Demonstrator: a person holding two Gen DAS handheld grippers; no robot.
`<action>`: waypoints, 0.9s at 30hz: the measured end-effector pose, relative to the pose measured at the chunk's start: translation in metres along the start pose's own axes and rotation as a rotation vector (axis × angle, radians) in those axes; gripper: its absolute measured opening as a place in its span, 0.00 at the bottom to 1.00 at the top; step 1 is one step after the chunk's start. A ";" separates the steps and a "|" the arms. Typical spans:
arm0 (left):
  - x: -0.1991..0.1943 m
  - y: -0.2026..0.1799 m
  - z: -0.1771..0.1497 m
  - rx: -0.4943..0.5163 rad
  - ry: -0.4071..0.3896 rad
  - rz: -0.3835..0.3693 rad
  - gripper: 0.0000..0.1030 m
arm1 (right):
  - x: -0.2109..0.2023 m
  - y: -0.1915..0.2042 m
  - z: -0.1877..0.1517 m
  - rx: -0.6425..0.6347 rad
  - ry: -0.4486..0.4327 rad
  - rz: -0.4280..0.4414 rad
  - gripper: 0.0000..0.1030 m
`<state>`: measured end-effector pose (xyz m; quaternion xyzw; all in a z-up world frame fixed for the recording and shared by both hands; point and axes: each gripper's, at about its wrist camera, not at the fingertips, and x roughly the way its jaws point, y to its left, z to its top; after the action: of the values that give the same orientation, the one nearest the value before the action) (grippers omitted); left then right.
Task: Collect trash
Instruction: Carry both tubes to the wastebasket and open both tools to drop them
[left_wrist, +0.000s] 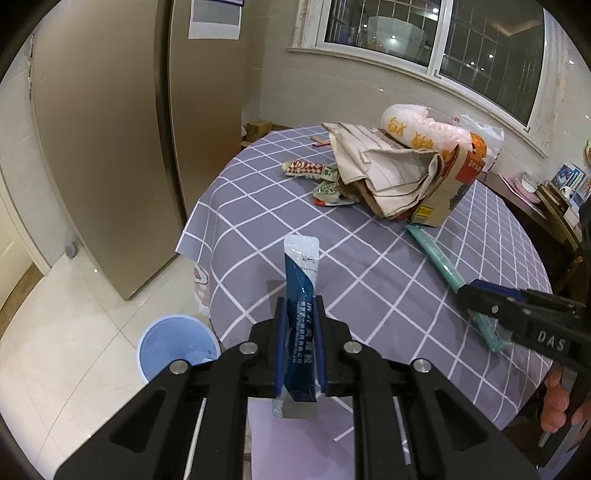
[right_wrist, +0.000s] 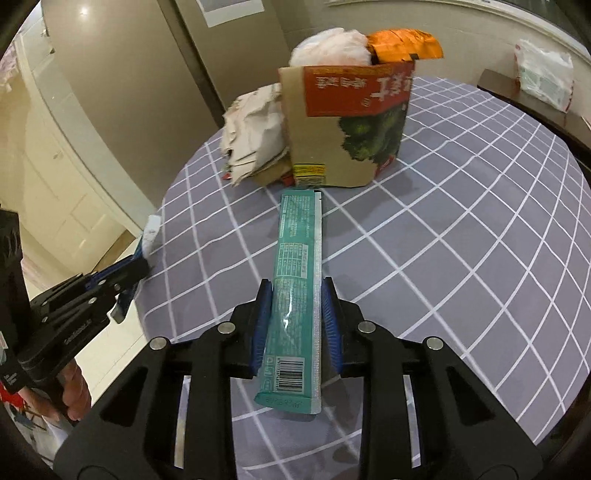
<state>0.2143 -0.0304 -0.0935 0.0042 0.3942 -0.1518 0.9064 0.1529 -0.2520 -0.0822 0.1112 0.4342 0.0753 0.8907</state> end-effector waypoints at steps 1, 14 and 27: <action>-0.001 0.000 0.000 0.001 0.000 0.001 0.13 | -0.001 0.004 -0.001 -0.004 0.001 0.013 0.26; -0.012 0.036 -0.004 -0.057 -0.009 0.065 0.13 | 0.011 0.063 0.006 -0.107 0.014 0.097 0.26; -0.013 0.101 -0.018 -0.165 0.021 0.152 0.13 | 0.060 0.144 0.022 -0.253 0.094 0.167 0.26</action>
<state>0.2211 0.0715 -0.1076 -0.0393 0.4134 -0.0497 0.9083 0.2018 -0.1023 -0.0765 0.0302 0.4519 0.2083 0.8669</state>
